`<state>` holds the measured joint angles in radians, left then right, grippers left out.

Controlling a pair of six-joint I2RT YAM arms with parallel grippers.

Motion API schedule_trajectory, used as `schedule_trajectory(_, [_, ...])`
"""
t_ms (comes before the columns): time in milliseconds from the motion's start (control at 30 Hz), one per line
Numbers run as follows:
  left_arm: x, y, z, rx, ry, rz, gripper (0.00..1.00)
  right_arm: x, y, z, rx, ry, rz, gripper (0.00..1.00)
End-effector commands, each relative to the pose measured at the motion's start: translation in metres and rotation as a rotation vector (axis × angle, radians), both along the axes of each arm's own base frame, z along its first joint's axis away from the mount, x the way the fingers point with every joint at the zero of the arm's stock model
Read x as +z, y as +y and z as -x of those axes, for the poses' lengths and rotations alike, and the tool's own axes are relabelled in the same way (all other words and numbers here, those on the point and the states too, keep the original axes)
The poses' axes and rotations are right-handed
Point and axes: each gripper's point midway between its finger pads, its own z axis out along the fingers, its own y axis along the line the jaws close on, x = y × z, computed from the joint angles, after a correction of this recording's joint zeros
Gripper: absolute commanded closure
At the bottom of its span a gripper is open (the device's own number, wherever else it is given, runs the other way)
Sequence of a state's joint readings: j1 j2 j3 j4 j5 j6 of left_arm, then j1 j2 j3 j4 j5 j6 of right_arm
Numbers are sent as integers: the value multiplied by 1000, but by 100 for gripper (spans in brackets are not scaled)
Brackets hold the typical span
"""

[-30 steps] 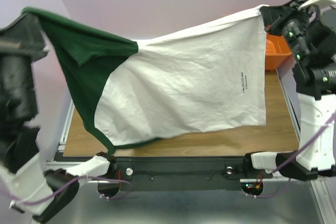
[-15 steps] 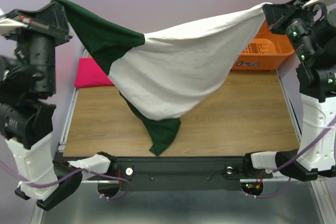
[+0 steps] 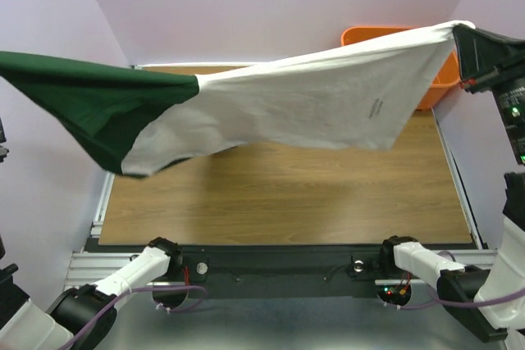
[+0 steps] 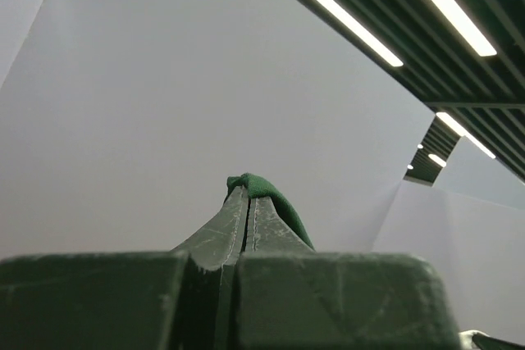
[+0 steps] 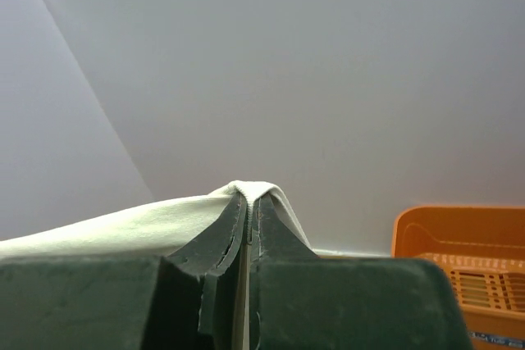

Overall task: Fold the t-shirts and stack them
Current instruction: Flatten the tshirt out

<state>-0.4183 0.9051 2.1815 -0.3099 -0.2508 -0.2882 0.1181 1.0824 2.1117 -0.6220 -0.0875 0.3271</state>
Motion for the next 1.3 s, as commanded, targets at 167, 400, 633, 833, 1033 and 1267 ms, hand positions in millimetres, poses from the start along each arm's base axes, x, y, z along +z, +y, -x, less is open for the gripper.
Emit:
schedule_trajectory(167, [30,2,33,-44,-154,10,100,34,-7,29,-31,-142,18,99])
schedule_trajectory(400, [9,-26,-57,24,11,-46,100,11,2,-21,-8,-44,34,99])
schedule_trajectory(633, [-38,-65,-201,167,257,-182,100,-47,21,-109,49,150,61,99])
schedule_trajectory(833, [-130,-75,-336,143,465,-257,100,-141,32,-201,59,371,105,99])
schedule_trajectory(1033, [-250,-75,-425,74,696,-289,100,-238,46,-265,101,537,145,99])
schedule_trajectory(1267, [-339,-69,-454,-4,859,-283,100,-322,59,-294,171,684,178,99])
